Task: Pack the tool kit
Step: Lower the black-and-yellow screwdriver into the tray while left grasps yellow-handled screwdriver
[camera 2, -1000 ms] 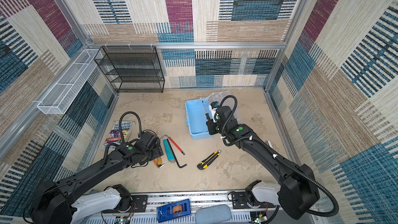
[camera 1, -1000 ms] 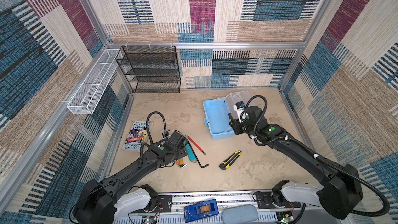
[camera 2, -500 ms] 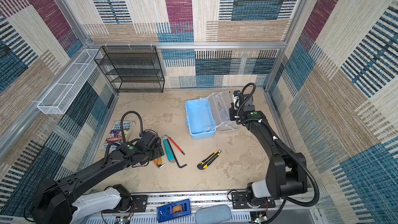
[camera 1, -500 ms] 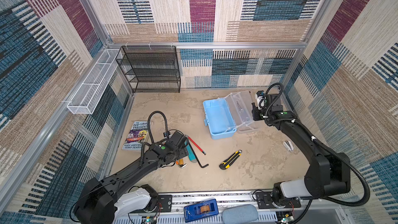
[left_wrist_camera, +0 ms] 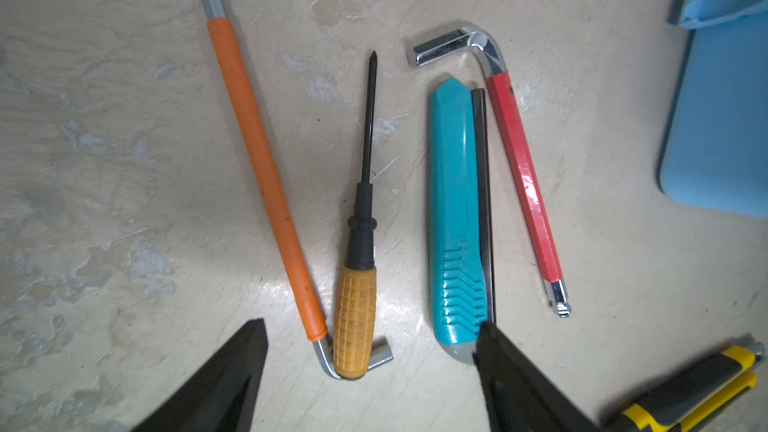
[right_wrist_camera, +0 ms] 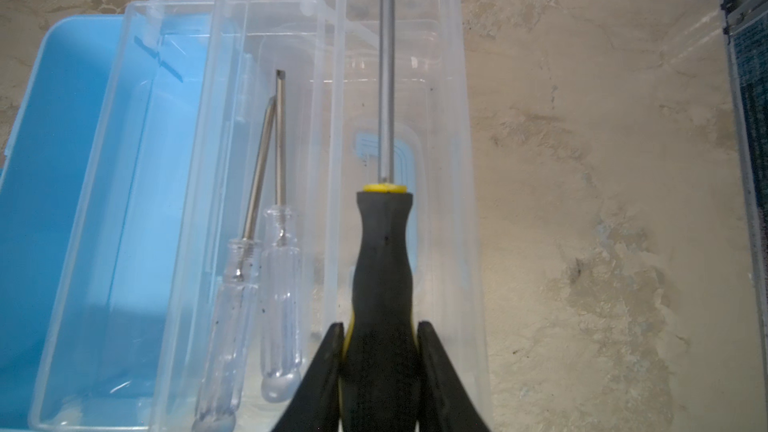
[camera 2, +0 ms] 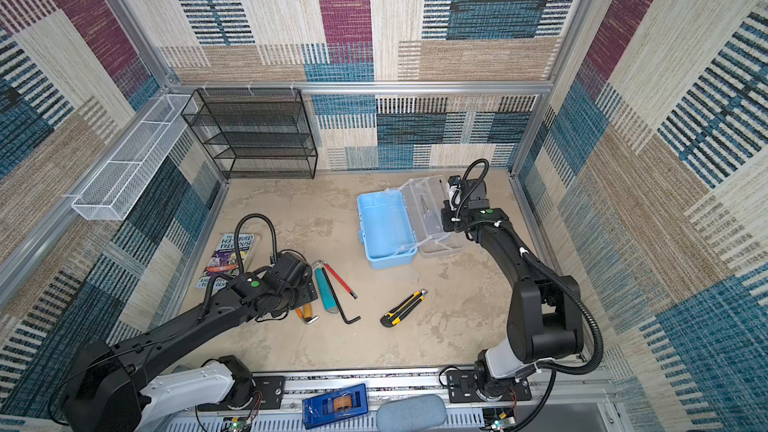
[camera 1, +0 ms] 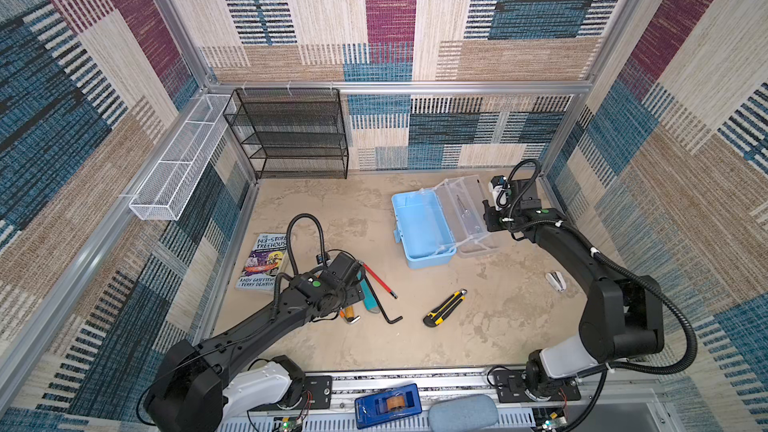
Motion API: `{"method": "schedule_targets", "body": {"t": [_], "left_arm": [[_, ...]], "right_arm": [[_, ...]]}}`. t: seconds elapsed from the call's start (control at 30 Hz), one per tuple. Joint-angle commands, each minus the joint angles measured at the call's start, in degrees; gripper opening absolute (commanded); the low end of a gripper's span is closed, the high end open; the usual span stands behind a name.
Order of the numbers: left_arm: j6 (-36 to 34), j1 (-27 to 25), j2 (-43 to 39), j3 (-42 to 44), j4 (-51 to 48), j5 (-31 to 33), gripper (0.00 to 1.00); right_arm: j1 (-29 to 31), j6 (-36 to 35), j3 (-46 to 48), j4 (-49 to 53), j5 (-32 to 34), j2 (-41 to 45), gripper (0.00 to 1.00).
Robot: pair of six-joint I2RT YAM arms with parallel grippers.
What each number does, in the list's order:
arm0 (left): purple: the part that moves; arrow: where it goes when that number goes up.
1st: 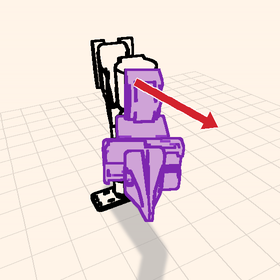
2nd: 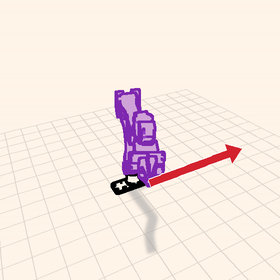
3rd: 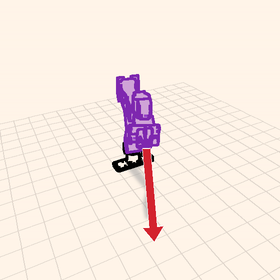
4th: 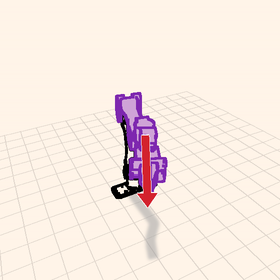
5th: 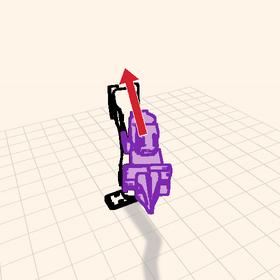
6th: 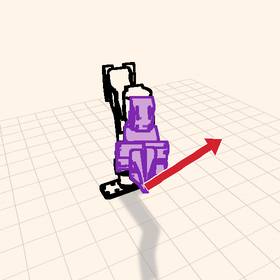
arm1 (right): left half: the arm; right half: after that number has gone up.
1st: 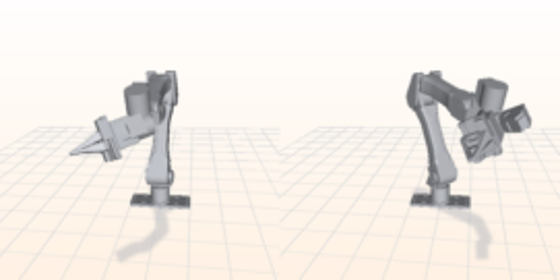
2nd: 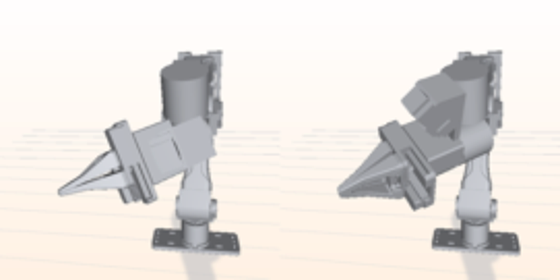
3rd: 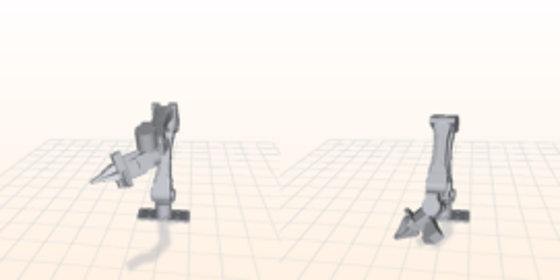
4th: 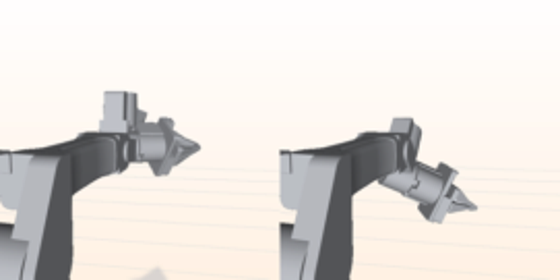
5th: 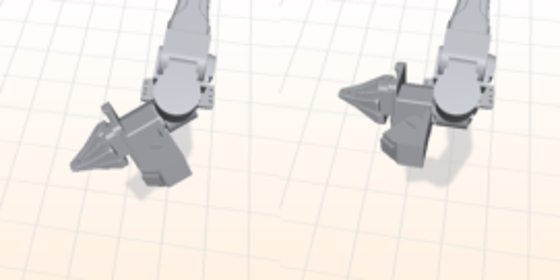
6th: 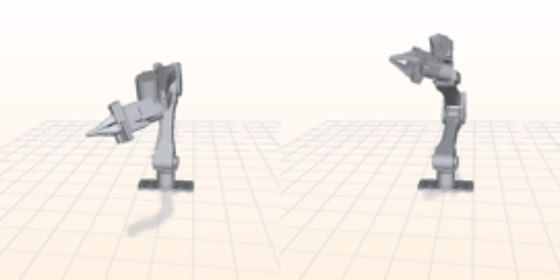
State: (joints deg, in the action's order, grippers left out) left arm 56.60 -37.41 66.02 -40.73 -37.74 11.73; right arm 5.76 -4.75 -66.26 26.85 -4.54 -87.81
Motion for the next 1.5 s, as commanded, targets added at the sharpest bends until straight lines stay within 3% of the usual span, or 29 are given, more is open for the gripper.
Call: {"method": "schedule_targets", "body": {"t": [0.0, 0.33, 0.8, 1.47], "left_arm": [[-0.88, -0.02, 0.15, -0.49, -0.22, 0.83, 0.82], [-3.69, -1.43, 3.83, -3.79, -1.88, 1.17, 0.69], [-2.63, -3.56, 7.4, -4.71, -3.67, 1.46, 0.53], [-2.58, -3.36, 16.61, -4.92, -2.27, -0.82, 0.5]], "right_arm": [[0.04, 0.0, -0.86, -1.28, -0.53, -0.81, 0.3], [-0.03, 0.31, -1.33, -1.02, -0.79, -1.21, 0.38], [-0.5, 3.41, 0.42, -3.4, -0.97, 4.74, 0.48], [-0.66, 6.87, 3.68, -4.24, -4.0, 11.17, 0.54]]}}
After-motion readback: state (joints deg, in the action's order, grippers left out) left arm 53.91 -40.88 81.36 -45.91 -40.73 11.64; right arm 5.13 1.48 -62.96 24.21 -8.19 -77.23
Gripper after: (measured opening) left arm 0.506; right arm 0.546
